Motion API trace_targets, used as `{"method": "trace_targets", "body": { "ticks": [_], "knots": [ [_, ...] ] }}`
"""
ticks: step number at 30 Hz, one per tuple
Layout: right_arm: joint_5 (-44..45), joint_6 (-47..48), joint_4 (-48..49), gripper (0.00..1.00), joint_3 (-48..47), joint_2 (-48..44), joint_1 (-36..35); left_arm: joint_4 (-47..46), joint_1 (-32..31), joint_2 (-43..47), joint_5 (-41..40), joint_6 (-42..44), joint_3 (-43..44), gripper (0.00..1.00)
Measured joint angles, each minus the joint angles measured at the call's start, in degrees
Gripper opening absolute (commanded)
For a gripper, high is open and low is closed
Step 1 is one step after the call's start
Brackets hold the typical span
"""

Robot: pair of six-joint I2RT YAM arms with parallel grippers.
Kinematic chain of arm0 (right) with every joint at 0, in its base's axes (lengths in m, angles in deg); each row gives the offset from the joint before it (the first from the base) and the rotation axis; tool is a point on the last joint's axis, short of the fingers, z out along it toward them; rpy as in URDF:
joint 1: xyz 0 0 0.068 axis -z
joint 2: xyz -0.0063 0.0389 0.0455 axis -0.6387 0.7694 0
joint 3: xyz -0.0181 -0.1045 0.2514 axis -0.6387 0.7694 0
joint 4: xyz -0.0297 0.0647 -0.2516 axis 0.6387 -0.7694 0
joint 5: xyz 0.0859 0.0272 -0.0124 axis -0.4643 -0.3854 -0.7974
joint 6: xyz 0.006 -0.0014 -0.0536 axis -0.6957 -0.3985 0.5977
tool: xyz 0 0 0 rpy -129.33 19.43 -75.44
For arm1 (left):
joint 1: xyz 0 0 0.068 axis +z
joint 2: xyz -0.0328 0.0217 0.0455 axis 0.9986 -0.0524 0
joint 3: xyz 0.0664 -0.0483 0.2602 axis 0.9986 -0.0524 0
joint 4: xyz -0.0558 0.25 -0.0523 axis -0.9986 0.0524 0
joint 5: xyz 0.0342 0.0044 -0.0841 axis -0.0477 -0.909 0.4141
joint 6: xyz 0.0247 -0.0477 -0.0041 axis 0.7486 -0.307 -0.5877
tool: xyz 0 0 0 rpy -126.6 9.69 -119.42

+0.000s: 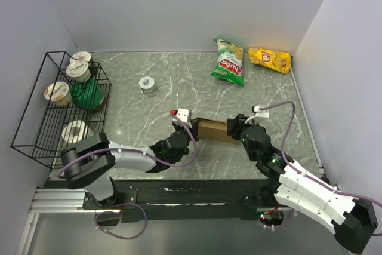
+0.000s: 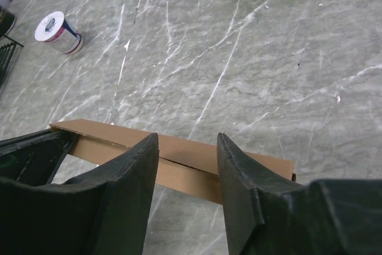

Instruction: Fold the paper box

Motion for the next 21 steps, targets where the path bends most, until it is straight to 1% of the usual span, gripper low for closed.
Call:
{"method": "trace_targets", "body": {
  "ticks": [3, 4, 6, 7, 9, 10, 15, 16, 21],
  "knots": [
    [0.5, -0.7, 0.1, 0.5, 0.3, -0.2, 0.0, 1.0, 0.0, 0.8, 0.1, 0.0, 0.1, 0.1],
    [0.6, -0.8, 0.2, 0.5, 0.5, -0.3, 0.0, 1.3, 0.0, 1.1, 0.2, 0.0, 0.2, 0.15],
    [0.8, -1.2, 0.4, 0.5, 0.7, -0.7, 0.0, 2.3, 0.0, 2.0, 0.6, 0.1, 0.2, 0.18],
    [0.9, -1.2, 0.4, 0.5, 0.8, -0.8, 0.0, 2.7, -0.1, 2.4, 0.8, 0.1, 0.1, 0.23],
    [1.3, -1.2, 0.4, 0.5, 0.8, -0.8, 0.0, 4.0, -0.2, 3.3, 1.4, 0.2, 0.0, 0.27],
    [1.4, -1.2, 0.4, 0.5, 0.8, -0.8, 0.0, 4.6, -0.3, 3.7, 1.7, 0.2, 0.0, 0.3],
    [1.6, -1.6, 0.4, 0.5, 0.9, -0.7, -0.2, 7.1, -0.9, 5.6, 3.0, 0.2, -0.2, 0.41],
    [1.7, -1.7, 0.5, 0.5, 0.9, -0.7, -0.2, 7.4, -1.0, 6.1, 3.4, 0.2, -0.4, 0.46],
    [2.1, -2.1, 0.7, 0.5, 1.0, -0.2, -0.2, 8.3, -1.9, 8.1, 5.5, 0.7, -1.7, 0.5]
  ]
}}
